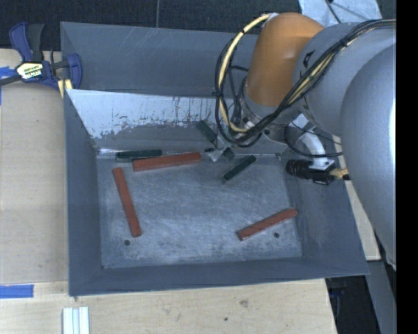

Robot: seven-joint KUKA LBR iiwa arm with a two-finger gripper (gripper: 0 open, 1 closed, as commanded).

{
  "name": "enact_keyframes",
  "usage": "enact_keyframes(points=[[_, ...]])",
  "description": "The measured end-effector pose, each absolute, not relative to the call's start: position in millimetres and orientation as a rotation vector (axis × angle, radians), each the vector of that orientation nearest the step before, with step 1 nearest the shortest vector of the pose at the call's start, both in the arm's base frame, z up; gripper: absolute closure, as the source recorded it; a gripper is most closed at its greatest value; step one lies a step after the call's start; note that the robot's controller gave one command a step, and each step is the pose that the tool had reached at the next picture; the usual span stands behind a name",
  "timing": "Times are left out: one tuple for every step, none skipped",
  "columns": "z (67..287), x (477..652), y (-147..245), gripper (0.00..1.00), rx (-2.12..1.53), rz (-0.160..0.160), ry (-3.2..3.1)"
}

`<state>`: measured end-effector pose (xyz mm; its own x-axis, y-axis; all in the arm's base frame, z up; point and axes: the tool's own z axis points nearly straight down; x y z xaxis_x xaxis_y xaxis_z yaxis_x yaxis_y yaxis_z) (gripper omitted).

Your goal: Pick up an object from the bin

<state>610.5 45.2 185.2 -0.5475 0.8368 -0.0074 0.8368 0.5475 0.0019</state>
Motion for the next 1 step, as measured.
enact_keyframes(points=[[235.9,624.1,29.1,1.0,1.51,0.004,2.746]])
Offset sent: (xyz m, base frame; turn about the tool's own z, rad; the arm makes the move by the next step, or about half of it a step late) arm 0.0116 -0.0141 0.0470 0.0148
